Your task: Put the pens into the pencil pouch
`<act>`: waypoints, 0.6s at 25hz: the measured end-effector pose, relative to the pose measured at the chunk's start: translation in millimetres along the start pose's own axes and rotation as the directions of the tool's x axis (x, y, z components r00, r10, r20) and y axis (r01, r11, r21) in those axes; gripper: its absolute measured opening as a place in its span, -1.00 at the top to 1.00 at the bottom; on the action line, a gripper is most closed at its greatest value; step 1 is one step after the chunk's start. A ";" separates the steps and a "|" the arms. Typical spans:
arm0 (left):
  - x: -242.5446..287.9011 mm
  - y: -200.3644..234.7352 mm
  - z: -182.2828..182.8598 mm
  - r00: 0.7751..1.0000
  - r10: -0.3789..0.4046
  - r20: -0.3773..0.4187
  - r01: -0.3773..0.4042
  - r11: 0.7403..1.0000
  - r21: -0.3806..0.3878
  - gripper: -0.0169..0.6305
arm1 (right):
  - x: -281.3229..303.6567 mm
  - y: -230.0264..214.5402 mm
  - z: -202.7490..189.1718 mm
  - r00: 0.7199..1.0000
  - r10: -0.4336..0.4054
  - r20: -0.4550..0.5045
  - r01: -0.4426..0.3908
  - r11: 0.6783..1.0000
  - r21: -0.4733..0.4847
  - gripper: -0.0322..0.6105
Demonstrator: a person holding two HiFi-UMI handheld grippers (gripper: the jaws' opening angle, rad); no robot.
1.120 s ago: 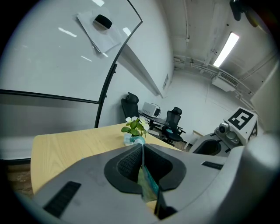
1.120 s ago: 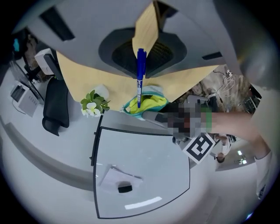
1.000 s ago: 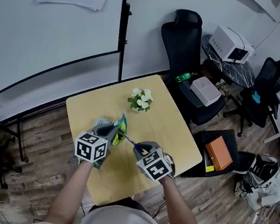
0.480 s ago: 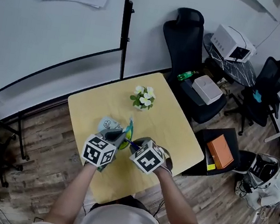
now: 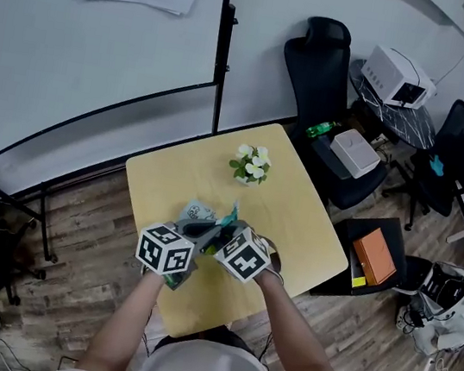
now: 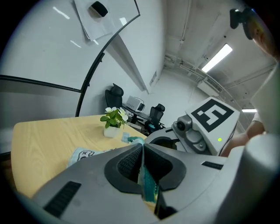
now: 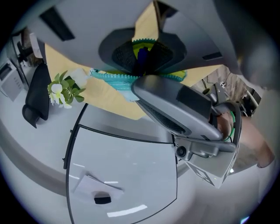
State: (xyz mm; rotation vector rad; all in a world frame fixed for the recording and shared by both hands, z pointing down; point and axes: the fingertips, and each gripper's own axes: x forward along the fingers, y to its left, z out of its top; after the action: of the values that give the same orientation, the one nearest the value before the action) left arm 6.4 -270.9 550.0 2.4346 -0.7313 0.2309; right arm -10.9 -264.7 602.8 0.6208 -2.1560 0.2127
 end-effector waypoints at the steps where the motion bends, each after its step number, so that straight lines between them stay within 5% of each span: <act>1: -1.2 -1.3 -0.5 1.000 -0.013 -0.003 0.013 1.000 -0.010 0.89 | 2.2 1.0 0.1 1.000 0.004 0.005 -0.004 1.000 -0.002 0.70; 5: -6.3 0.8 -2.6 1.000 -0.022 -0.003 0.022 0.999 -0.034 0.89 | 6.7 6.3 2.6 0.999 0.022 0.044 -0.022 1.000 0.006 0.69; 9: -13.3 12.3 4.4 0.999 0.026 0.023 -0.025 0.999 -0.029 0.89 | -8.2 7.8 17.7 0.990 0.028 0.136 -0.032 0.999 0.029 0.35; 15: -19.2 25.7 17.1 0.996 0.076 0.041 -0.076 0.997 -0.008 0.89 | -58.8 -19.6 30.0 0.958 -0.078 0.276 0.040 0.989 0.140 0.32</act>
State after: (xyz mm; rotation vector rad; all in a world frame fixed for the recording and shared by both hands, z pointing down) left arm -23.8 -289.6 542.4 2.4144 -0.8427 0.2090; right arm 7.8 -271.4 536.8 0.8339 -2.4053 0.2499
